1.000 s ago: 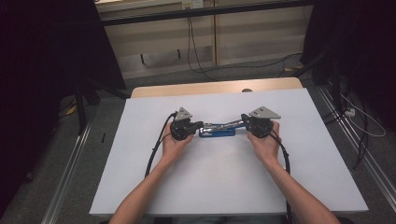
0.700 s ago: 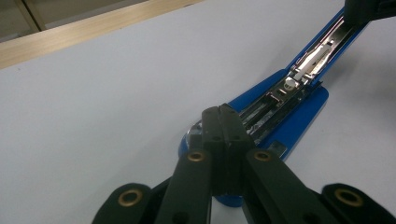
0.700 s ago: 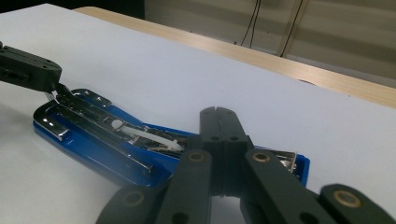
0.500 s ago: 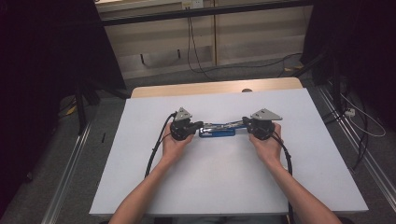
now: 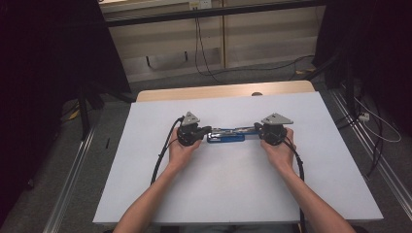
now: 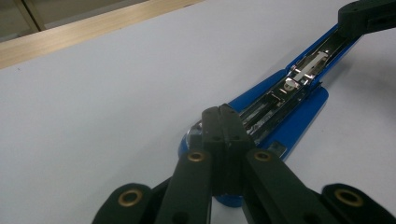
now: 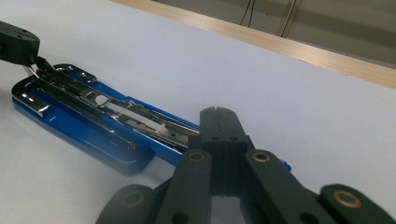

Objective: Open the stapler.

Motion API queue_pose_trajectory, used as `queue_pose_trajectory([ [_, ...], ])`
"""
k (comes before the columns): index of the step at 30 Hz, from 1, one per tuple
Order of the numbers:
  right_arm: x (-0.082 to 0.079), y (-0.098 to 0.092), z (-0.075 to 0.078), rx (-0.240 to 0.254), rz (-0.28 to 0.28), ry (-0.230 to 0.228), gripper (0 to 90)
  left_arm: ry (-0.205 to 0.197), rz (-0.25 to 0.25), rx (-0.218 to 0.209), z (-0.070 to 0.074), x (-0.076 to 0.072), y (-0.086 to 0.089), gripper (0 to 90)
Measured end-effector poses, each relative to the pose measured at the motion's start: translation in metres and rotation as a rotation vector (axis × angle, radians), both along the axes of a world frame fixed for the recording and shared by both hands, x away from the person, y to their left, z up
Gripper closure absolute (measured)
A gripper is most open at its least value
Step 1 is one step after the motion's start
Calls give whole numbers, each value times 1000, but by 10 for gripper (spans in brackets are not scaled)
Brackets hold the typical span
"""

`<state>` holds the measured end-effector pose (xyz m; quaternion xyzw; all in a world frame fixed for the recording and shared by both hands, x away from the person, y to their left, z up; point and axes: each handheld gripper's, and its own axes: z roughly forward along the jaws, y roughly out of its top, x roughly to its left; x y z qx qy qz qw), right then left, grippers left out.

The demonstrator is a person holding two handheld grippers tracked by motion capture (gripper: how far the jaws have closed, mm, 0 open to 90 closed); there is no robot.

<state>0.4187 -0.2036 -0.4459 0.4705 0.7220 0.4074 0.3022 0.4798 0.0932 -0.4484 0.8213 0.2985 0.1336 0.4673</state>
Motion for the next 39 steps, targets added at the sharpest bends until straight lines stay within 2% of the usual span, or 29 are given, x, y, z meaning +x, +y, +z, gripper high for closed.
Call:
queue_pose_trajectory([
  [5,0,0,0,4,6,-3,900,8,1,-8,0,0,0,900],
  [11,1,-4,3,34,1,-13,900,14,-3,-10,0,1,1,900],
  [13,1,-5,4,61,14,-16,900,10,-5,-13,1,1,1,900],
  [16,0,-5,6,68,15,-27,900,0,-7,-24,3,0,1,900],
  [18,-1,-5,8,87,43,-46,900,-7,-4,-21,3,0,1,900],
  [21,-2,-5,9,84,47,-70,900,-1,-6,-26,3,0,1,900],
  [22,-2,-5,9,106,55,-74,885,-10,-7,-26,4,0,1,900],
  [24,-2,-6,9,104,58,-74,883,-10,-7,-28,5,-1,1,900],
  [26,-2,-7,7,124,61,-68,869,-28,-10,-18,5,-2,0,900],
  [29,-2,-9,7,133,61,-71,859,-27,-5,-25,6,-2,1,899],
  [31,-2,-10,8,149,58,-75,837,-28,-5,-26,6,-2,1,885],
  [33,-2,-13,11,172,56,-83,800,-12,-4,-42,7,-3,1,843],
  [34,-2,-14,11,169,57,-84,789,-27,-12,-48,8,-4,1,822],
  [36,-2,-14,11,166,53,-85,771,-30,-13,-58,10,-5,2,817],
  [39,-2,-15,10,164,49,-86,681,-42,8,-76,13,-7,3,720],
])
